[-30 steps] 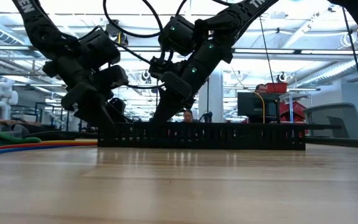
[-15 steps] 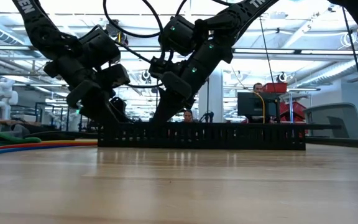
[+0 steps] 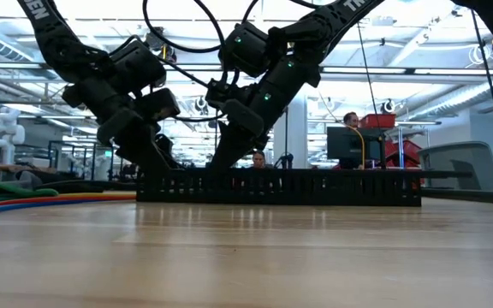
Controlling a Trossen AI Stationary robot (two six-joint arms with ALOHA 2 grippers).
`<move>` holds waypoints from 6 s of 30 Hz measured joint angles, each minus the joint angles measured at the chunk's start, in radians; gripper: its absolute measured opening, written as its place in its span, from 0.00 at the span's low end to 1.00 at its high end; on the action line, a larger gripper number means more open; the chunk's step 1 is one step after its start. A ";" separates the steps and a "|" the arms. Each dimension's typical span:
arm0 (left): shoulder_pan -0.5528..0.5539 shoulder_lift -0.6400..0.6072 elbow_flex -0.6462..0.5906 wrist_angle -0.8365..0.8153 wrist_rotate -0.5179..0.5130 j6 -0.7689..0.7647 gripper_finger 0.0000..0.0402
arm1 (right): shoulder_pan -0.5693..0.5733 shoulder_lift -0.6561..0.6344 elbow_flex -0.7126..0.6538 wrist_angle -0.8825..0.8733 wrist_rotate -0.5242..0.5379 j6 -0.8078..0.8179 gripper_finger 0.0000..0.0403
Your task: Ziptie cables
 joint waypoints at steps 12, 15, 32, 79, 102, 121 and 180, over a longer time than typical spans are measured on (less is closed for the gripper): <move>0.000 0.074 0.000 0.071 0.052 -0.038 0.76 | 0.000 0.000 0.000 0.000 -0.003 -0.001 0.61; 0.000 0.072 0.000 0.069 0.052 -0.052 0.76 | 0.000 0.000 0.000 0.000 -0.004 -0.003 0.61; 0.001 0.010 0.000 0.007 0.056 -0.051 0.73 | 0.000 0.000 0.000 0.000 -0.005 -0.006 0.61; -0.001 0.012 -0.003 0.050 0.024 -0.073 0.50 | 0.000 0.045 0.004 0.121 -0.005 0.007 0.61; -0.002 0.009 0.002 0.020 0.005 -0.022 0.67 | -0.002 0.048 0.002 0.120 -0.008 0.003 0.61; -0.003 -0.080 0.095 -0.544 -0.043 0.092 0.93 | -0.008 0.051 0.000 0.122 -0.002 -0.012 0.61; 0.046 -0.237 -0.049 -0.176 0.046 0.221 0.93 | -0.008 0.050 -0.001 0.124 -0.001 -0.014 0.61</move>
